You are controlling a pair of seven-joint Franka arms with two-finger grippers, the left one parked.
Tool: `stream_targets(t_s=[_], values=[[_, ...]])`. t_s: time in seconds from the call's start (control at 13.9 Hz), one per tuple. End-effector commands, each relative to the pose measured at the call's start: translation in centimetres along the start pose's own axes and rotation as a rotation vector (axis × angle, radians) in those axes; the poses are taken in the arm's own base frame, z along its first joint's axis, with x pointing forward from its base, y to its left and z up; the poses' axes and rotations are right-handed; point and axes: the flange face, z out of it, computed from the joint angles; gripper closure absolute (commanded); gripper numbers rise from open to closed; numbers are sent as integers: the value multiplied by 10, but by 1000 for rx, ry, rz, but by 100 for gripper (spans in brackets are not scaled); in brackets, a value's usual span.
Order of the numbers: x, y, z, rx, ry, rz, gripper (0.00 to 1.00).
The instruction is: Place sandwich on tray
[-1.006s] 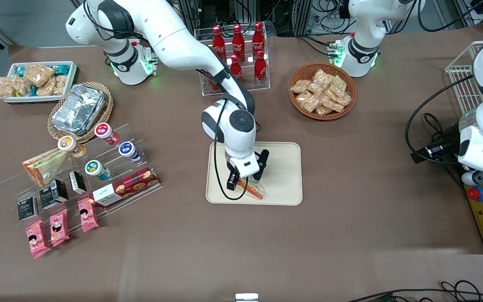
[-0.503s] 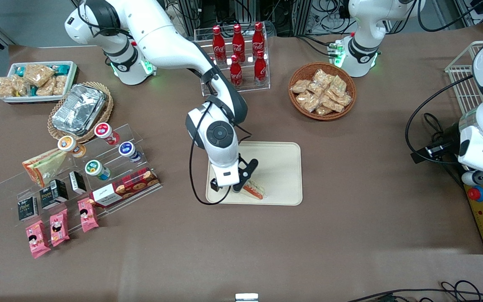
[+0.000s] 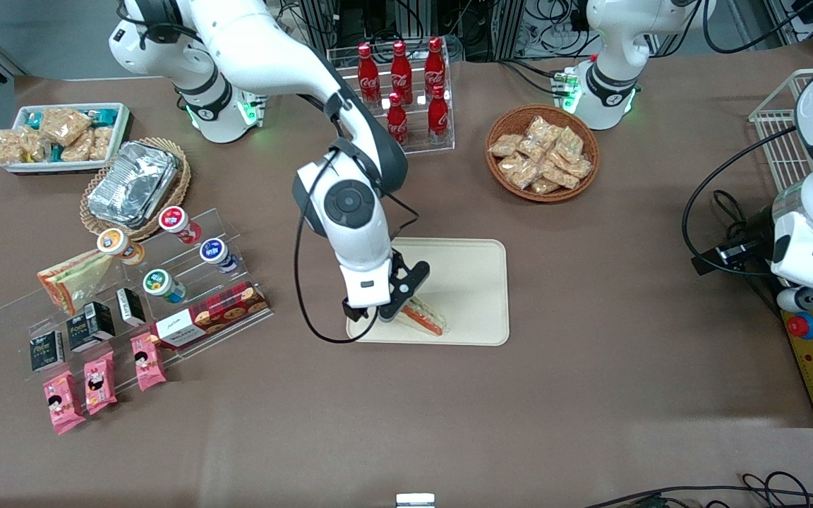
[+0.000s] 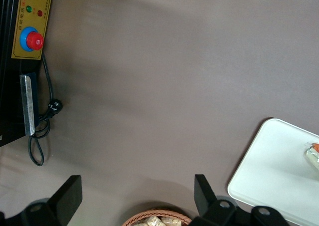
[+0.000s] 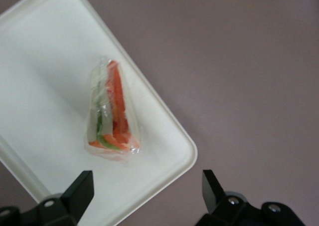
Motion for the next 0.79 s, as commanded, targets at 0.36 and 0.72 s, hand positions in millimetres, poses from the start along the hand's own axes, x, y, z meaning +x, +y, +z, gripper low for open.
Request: stream_targets(t_s=[0.36,0.72], values=[[-41,94,-63,40,-30,231,2],[-75,159,-92,75,-50,311,2]])
